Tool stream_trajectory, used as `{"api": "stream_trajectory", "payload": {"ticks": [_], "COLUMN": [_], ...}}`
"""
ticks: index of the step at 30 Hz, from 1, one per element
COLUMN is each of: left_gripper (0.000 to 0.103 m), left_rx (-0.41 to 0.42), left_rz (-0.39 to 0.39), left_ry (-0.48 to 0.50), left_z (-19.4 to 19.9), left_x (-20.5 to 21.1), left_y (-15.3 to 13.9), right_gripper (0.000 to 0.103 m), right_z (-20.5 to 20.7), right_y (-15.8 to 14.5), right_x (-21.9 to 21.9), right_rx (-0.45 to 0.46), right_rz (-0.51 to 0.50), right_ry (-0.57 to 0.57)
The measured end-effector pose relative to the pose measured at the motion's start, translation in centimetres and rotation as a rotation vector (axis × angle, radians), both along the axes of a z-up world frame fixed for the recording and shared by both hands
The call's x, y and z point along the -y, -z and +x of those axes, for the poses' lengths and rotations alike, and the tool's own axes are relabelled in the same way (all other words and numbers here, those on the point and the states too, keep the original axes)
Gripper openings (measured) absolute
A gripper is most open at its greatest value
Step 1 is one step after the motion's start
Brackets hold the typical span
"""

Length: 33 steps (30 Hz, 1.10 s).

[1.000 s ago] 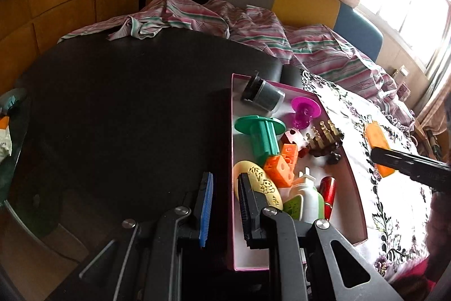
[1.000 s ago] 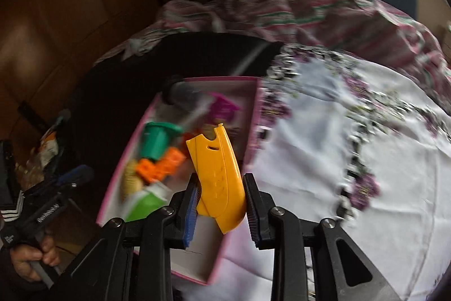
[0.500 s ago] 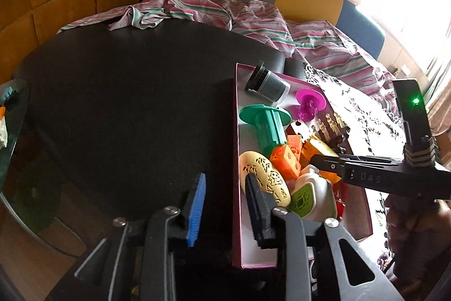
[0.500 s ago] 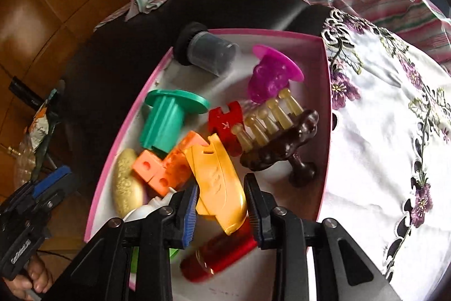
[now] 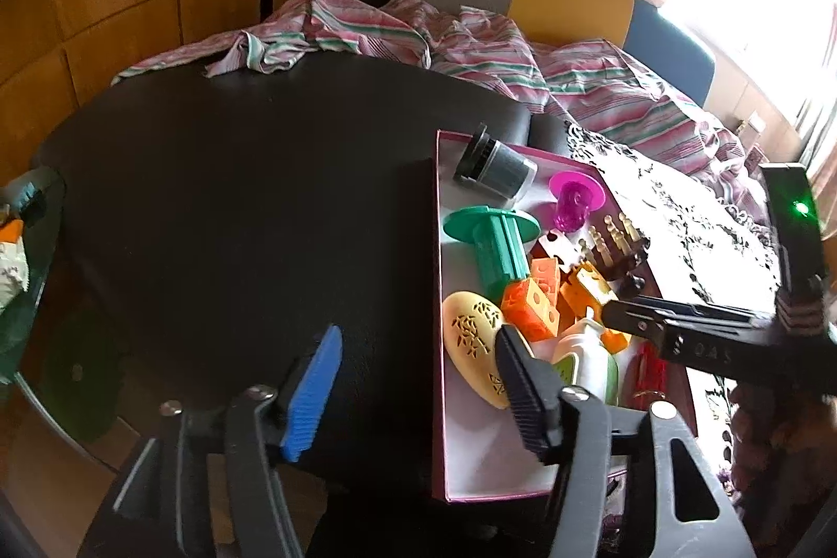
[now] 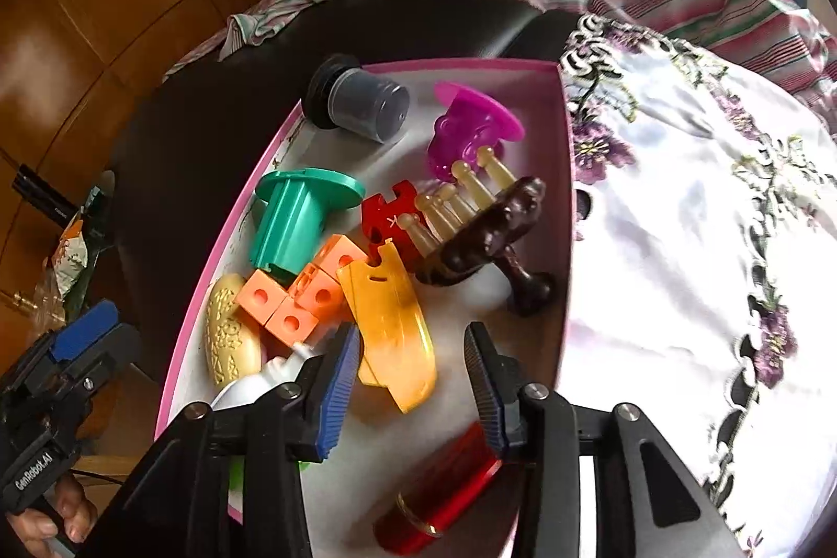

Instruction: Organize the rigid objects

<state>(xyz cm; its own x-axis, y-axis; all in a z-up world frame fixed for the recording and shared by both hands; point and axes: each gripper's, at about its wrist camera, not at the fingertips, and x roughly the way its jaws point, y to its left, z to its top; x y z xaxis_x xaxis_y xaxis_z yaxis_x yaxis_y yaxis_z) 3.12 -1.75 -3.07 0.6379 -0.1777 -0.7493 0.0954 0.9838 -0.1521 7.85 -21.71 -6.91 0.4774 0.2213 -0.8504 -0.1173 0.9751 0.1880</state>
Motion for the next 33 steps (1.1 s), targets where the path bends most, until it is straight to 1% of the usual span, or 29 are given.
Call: {"api": "stream_trajectory", "payload": {"ticks": [2, 3, 6, 8, 10, 13, 16, 19, 24, 33], "left_gripper": [0.075, 0.077, 0.086, 0.099, 0.103, 0.103, 0.103, 0.103, 0.103, 0.103], "left_rx": [0.017, 0.026, 0.054, 0.064, 0.074, 0.084, 0.093, 0.092, 0.099, 0.132], "left_rz": [0.009, 0.014, 0.042, 0.047, 0.052, 0.061, 0.073, 0.111, 0.127, 0.112], "left_ry": [-0.008, -0.008, -0.009, -0.017, -0.016, -0.010, -0.020, -0.052, -0.075, -0.083], "left_z": [-0.3, -0.4, -0.9, -1.2, -1.7, -2.3, -2.7, -3.1, -3.7, -4.6], "left_x": [0.1, 0.1, 0.4, 0.5, 0.7, 1.0, 1.1, 1.2, 1.2, 0.9], "left_y": [-0.4, -0.6, -1.4, -1.8, -2.1, -2.5, -2.8, -3.0, -3.4, -4.3], "right_gripper": [0.043, 0.043, 0.043, 0.044, 0.044, 0.044, 0.044, 0.044, 0.044, 0.044], "right_z": [-1.0, -1.5, -3.3, -4.3, -5.3, -6.6, -7.5, -7.8, -8.3, -8.7], "right_y": [-0.6, -0.9, -2.2, -2.7, -3.1, -3.3, -3.3, -3.6, -4.0, -4.5], "right_x": [-0.1, -0.2, -0.5, -0.7, -1.0, -1.5, -1.9, -2.0, -2.1, -2.8], "right_rx": [0.028, 0.047, 0.125, 0.162, 0.190, 0.227, 0.245, 0.252, 0.268, 0.286], "right_rz": [-0.026, -0.044, -0.097, -0.103, -0.107, -0.136, -0.148, -0.141, -0.138, -0.148], "right_ry": [0.015, 0.024, 0.076, 0.108, 0.139, 0.185, 0.211, 0.222, 0.229, 0.220]}}
